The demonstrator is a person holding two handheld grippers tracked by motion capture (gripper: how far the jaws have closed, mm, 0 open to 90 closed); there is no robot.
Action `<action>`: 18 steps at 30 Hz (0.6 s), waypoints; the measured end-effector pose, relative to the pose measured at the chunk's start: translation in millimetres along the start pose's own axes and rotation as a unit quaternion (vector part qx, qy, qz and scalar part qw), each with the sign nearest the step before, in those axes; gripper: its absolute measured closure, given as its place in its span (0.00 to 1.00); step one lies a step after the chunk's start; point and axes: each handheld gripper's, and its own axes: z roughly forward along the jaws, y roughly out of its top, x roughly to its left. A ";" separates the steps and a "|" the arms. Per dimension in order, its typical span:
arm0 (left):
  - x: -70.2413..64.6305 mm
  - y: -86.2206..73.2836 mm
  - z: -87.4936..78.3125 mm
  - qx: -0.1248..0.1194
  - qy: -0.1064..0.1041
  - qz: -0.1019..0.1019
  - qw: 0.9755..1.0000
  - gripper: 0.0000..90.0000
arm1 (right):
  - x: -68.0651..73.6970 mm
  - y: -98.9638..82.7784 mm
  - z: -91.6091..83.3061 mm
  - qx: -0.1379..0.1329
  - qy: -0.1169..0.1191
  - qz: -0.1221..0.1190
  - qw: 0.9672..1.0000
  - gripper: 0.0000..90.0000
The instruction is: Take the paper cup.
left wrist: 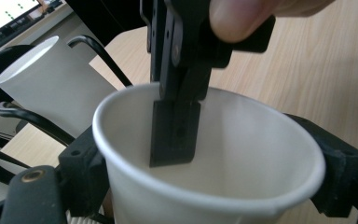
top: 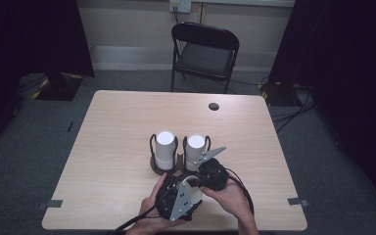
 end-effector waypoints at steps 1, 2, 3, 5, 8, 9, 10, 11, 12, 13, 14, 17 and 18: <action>0.2 0.8 -0.3 -0.003 -0.001 -0.003 1.000 0.19 | 0.2 0.1 0.7 0.000 0.000 -0.001 1.000 0.99; 0.3 2.0 -0.4 -0.006 -0.004 -0.008 1.000 0.19 | 1.0 0.4 1.3 0.002 0.001 -0.001 1.000 0.99; 0.6 2.8 0.1 -0.004 -0.001 -0.005 1.000 0.19 | 2.1 0.7 2.5 0.005 0.000 -0.004 1.000 0.99; -0.1 3.4 1.0 -0.006 0.000 -0.006 1.000 0.20 | 1.9 0.7 2.0 0.001 -0.002 -0.003 1.000 0.99; -1.1 4.6 1.0 -0.006 0.003 0.002 1.000 0.20 | 0.3 0.6 -0.3 0.001 0.000 0.001 1.000 0.99; -1.0 5.5 0.5 -0.002 0.004 0.008 1.000 0.20 | -0.1 0.5 -0.7 0.000 0.002 0.001 1.000 0.99; -1.6 5.6 -0.1 -0.001 0.003 0.011 1.000 0.20 | -0.1 0.5 -1.0 -0.001 0.003 0.001 1.000 0.99; -1.3 5.6 -0.1 0.003 0.003 0.022 1.000 0.20 | 0.2 0.4 -1.0 0.001 0.005 0.001 1.000 0.99; -2.4 4.9 -0.2 0.010 0.004 0.020 1.000 0.19 | 0.2 0.3 -0.9 0.003 0.002 0.001 1.000 0.99; -2.6 4.2 0.2 0.008 0.004 0.024 1.000 0.19 | 0.2 0.3 -0.9 0.003 0.002 0.001 1.000 0.99; -2.3 3.4 -0.3 0.013 0.003 0.028 1.000 0.19 | 0.0 0.0 -0.7 0.004 0.003 0.001 1.000 0.99; -0.7 -0.4 -1.3 0.013 0.007 0.021 1.000 0.20 | -1.4 -1.0 -2.5 0.001 0.000 0.005 1.000 0.99; 0.4 -1.3 -2.2 0.014 0.006 0.021 1.000 0.20 | -1.9 -1.4 -3.3 0.000 0.001 0.006 1.000 0.99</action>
